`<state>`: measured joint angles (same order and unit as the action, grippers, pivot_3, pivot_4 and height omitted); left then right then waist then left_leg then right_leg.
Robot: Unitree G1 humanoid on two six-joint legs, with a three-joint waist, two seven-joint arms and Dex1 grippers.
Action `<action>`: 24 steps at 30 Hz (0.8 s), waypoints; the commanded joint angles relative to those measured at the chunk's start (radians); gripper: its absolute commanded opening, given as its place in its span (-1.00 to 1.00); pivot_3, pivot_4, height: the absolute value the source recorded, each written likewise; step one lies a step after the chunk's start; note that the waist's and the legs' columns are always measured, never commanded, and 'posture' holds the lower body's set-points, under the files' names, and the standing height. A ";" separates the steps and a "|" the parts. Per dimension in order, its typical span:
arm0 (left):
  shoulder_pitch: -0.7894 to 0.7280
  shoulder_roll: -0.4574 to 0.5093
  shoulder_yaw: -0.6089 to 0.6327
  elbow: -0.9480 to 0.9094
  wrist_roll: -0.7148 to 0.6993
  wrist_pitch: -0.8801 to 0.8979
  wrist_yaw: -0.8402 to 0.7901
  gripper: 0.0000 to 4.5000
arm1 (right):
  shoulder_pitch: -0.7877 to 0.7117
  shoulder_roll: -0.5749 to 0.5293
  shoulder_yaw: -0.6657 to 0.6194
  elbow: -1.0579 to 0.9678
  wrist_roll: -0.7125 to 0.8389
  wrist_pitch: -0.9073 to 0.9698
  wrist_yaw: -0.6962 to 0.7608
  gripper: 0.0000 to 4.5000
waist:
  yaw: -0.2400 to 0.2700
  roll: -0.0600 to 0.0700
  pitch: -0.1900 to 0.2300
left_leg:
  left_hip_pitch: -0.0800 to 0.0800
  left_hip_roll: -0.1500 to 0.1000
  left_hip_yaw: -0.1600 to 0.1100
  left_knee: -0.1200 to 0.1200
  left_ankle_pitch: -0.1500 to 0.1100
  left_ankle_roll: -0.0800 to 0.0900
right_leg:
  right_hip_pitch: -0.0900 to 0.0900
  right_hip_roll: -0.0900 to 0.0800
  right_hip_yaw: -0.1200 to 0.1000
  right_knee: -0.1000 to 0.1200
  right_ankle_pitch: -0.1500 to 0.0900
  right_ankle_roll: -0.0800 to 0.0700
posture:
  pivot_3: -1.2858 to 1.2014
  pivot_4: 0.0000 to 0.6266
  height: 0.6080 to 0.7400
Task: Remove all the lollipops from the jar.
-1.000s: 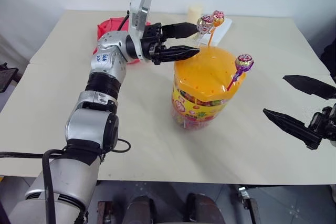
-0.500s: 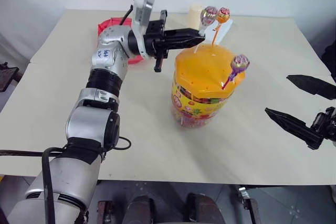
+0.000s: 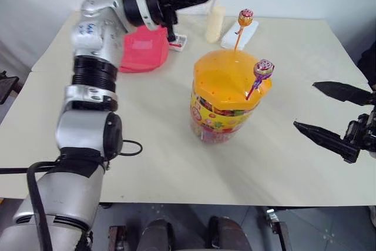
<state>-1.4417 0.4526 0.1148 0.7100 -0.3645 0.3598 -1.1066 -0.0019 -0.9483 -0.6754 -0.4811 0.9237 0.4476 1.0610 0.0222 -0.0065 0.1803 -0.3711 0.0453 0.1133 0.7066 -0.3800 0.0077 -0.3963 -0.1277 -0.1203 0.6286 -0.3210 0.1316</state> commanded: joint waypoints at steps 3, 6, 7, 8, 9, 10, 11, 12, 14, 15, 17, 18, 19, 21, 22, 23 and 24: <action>0.134 0.164 -0.049 -0.243 0.100 0.396 0.231 -0.98 | -0.096 -0.040 0.062 0.097 -0.047 -0.043 0.059 1.00 | -0.002 0.000 0.000 | 0.000 0.000 0.000 0.000 0.000 0.000 | 0.000 0.000 0.000 0.001 0.000 0.000 | 0.03 -0.52 1.00; 0.255 0.273 -0.097 -0.377 0.161 0.592 0.314 -0.98 | -0.138 -0.035 0.104 0.130 -0.069 -0.048 0.072 1.00 | -0.003 0.000 0.000 | 0.000 0.000 0.000 0.000 0.000 0.000 | 0.000 0.000 0.000 0.001 0.000 0.000 | 0.03 -0.52 1.00; 0.314 0.323 -0.130 -0.426 0.195 0.648 0.334 -0.98 | -0.149 -0.032 0.121 0.141 -0.076 -0.052 0.079 1.00 | -0.003 0.000 0.000 | 0.000 0.000 0.000 0.001 0.000 0.000 | 0.000 0.000 0.000 0.001 0.000 0.000 | 0.03 -0.52 1.00; 0.354 0.356 -0.153 -0.462 0.215 0.687 0.349 -0.98 | -0.157 -0.030 0.132 0.149 -0.082 -0.055 0.085 1.00 | -0.004 0.000 0.000 | 0.000 0.000 0.000 0.000 0.000 0.000 | 0.000 0.000 0.000 0.001 0.000 0.000 | 0.03 -0.52 1.00; 0.394 0.388 -0.169 -0.494 0.227 0.752 0.368 -0.98 | -0.169 -0.027 0.146 0.158 -0.088 -0.057 0.090 1.00 | -0.003 0.000 0.000 | 0.000 0.000 0.000 0.000 0.000 0.000 | 0.000 0.000 0.000 0.001 0.000 0.000 | 0.03 -0.52 1.00; 0.427 0.411 -0.176 -0.513 0.239 0.807 0.392 -0.98 | -0.181 -0.025 0.160 0.166 -0.092 -0.059 0.095 1.00 | 0.000 0.000 0.000 | 0.000 0.000 0.000 0.000 0.000 0.000 | 0.000 0.000 0.000 0.001 0.000 0.000 | 0.03 -0.52 1.00; 0.454 0.422 -0.172 -0.518 0.250 0.852 0.422 -0.98 | -0.193 -0.024 0.172 0.175 -0.097 -0.060 0.099 1.00 | 0.004 -0.001 0.000 | 0.000 0.000 -0.001 0.001 0.000 0.000 | 0.000 0.000 0.000 0.001 0.000 0.000 | 0.03 -0.52 1.00; 0.482 0.431 -0.167 -0.518 0.266 0.881 0.455 -0.98 | -0.206 -0.023 0.184 0.184 -0.102 -0.063 0.105 1.00 | 0.007 -0.001 0.000 | -0.001 0.000 -0.001 0.001 0.000 0.000 | 0.000 0.000 0.000 0.001 0.000 0.000 | 0.03 -0.52 1.00; 0.539 0.455 -0.164 -0.504 0.296 0.916 0.503 -0.98 | -0.235 -0.021 0.208 0.206 -0.114 -0.068 0.116 1.00 | 0.009 -0.001 0.000 | -0.001 0.000 -0.002 0.003 0.000 0.000 | 0.001 0.000 0.000 0.002 0.000 0.000 | 0.03 -0.52 1.00; 0.563 0.470 -0.170 -0.499 0.305 0.929 0.517 -0.98 | -0.248 -0.019 0.218 0.218 -0.120 -0.071 0.122 1.00 | 0.009 -0.001 0.000 | -0.001 0.000 -0.002 0.004 0.000 0.000 | 0.001 0.000 0.000 0.002 0.000 0.000 | 0.03 -0.52 1.00; 0.618 0.507 -0.186 -0.517 0.306 0.970 0.517 -0.98 | -0.272 -0.017 0.240 0.241 -0.131 -0.079 0.137 1.00 | 0.004 -0.001 0.000 | -0.001 0.000 -0.002 0.004 0.000 0.000 | 0.001 0.000 0.000 0.002 0.000 0.000 | 0.03 -0.52 1.00; 0.634 0.517 -0.188 -0.528 0.302 0.985 0.517 -0.98 | -0.280 -0.016 0.246 0.248 -0.135 -0.081 0.142 1.00 | 0.003 -0.001 0.000 | -0.001 0.000 -0.002 0.004 0.000 0.000 | 0.000 0.000 0.000 0.002 0.000 0.000 | 0.03 -0.52 1.00; 0.647 0.524 -0.185 -0.534 0.296 1.010 0.519 -0.98 | -0.290 -0.015 0.254 0.255 -0.139 -0.082 0.146 1.00 | 0.004 -0.001 0.000 | -0.001 0.000 -0.002 0.004 0.000 0.000 | 0.000 0.000 0.000 0.003 0.000 0.000 | 0.03 -0.52 1.00; 0.661 0.535 -0.185 -0.544 0.286 1.047 0.522 -0.98 | -0.307 -0.012 0.265 0.266 -0.145 -0.083 0.151 1.00 | 0.005 -0.001 0.000 | -0.001 0.000 -0.002 0.004 0.000 0.000 | 0.000 0.000 0.000 0.003 0.000 0.000 | 0.03 -0.52 1.00; 0.671 0.547 -0.188 -0.556 0.278 1.068 0.515 -0.98 | -0.319 -0.011 0.274 0.274 -0.148 -0.084 0.153 1.00 | 0.006 -0.001 0.000 | -0.001 0.000 -0.002 0.004 0.000 0.000 | 0.000 0.000 0.000 0.003 0.000 0.000 | 0.03 -0.52 1.00; 0.677 0.555 -0.191 -0.567 0.273 1.081 0.511 -0.98 | -0.328 -0.009 0.279 0.280 -0.152 -0.084 0.156 1.00 | 0.005 -0.001 0.000 | -0.001 0.000 -0.002 0.004 0.000 0.000 | 0.000 0.000 0.000 0.003 0.000 0.000 | 0.03 -0.52 1.00; 0.679 0.557 -0.181 -0.577 0.266 1.099 0.513 -0.89 | -0.337 -0.007 0.285 0.285 -0.156 -0.084 0.157 1.00 | 0.004 -0.001 0.000 | -0.001 0.000 -0.002 0.004 0.000 0.000 | 0.000 0.000 0.000 0.003 0.000 0.000 | 0.03 -0.52 1.00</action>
<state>-0.7618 0.9842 -0.0832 0.1752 -0.0880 1.4333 -0.5932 -0.3250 -0.9562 -0.3774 -0.1949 0.7667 0.3809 1.2118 0.0263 -0.0074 0.1808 -0.3723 0.0457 0.1116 0.7108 -0.3800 0.0076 -0.3960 -0.1278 -0.1207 0.6316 -0.3212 0.1312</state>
